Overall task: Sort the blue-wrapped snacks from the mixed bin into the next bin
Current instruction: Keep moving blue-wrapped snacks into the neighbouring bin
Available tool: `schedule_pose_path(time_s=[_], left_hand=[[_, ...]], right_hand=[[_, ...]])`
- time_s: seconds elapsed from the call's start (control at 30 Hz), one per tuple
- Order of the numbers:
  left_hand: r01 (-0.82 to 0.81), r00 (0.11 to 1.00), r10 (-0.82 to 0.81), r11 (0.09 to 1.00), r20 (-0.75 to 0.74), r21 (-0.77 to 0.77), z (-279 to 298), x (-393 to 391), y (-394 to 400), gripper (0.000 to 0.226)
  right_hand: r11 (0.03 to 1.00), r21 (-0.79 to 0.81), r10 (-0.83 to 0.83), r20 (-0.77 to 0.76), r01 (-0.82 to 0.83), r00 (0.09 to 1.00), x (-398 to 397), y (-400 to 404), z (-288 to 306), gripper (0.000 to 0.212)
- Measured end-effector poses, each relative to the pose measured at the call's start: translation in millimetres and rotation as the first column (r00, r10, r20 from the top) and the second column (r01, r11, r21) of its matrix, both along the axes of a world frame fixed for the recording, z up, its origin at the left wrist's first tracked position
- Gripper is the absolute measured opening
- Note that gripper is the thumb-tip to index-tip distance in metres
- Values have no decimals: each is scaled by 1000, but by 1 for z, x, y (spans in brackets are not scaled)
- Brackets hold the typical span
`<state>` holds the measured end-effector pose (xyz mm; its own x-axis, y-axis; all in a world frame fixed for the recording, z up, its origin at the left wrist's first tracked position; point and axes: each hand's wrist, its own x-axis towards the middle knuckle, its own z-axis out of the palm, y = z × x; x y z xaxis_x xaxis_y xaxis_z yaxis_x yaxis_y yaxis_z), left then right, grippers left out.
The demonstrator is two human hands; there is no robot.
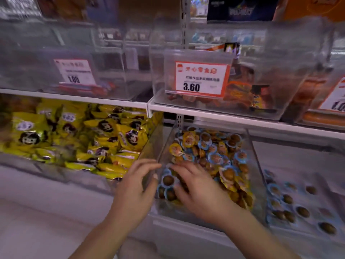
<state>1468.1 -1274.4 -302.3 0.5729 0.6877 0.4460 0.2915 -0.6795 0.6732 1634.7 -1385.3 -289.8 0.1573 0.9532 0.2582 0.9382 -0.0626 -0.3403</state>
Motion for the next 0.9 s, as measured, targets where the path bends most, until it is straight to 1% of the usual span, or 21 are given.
schedule_pose_path(time_s=[0.03,0.1,0.17,0.23,0.33,0.4,0.47,0.53,0.6,0.63,0.7,0.77,0.8,0.83,0.9], left_hand=[[12,1000,-12,1000,-21,4,0,2,3,27],[28,999,-28,1000,-15,-14,1,5,10,28],[37,999,-37,998,14,-50,1,8,13,29],[46,999,-44,997,29,-65,1,13,12,29],[70,996,-65,994,58,-87,3,18,12,28],[69,994,-59,992,96,-106,5,16,15,29],[64,990,-49,991,129,-119,9,12,17,29],[59,986,-39,991,163,-121,12,10,18,28],[42,979,-24,995,200,-89,14,9,14,26],[32,975,-20,998,219,-50,16,10,10,24],[21,968,-35,998,248,59,20,15,1,24],[40,966,-80,986,247,165,22,24,-11,24],[64,966,-112,977,234,205,21,30,-17,24],[95,967,-144,970,211,226,19,37,-22,25],[150,978,-174,970,114,190,12,53,-30,28]], right_hand=[[998,-57,7,17,-6,1000,-3,9,-7,56],[992,-124,1,44,4,999,-3,25,-16,67],[985,-168,-16,80,29,997,-1,37,-21,71],[983,-174,-26,140,50,990,3,45,-21,68],[990,-117,-49,215,75,976,13,52,-18,51],[985,-137,-75,226,108,971,23,51,-13,43],[968,-197,-116,199,156,973,36,45,-7,40],[956,-242,-143,113,167,983,49,35,-1,34],[964,-220,-173,-79,152,982,60,24,4,19],[969,-182,-199,-191,165,961,64,20,6,16],[968,-75,-248,-400,239,882,70,13,8,16],[942,13,-268,-574,336,774,72,9,10,17],[926,27,-270,-649,377,711,73,7,10,20],[916,25,-265,-712,400,650,73,5,10,23],[909,12,-236,-809,416,538,73,1,7,30]])
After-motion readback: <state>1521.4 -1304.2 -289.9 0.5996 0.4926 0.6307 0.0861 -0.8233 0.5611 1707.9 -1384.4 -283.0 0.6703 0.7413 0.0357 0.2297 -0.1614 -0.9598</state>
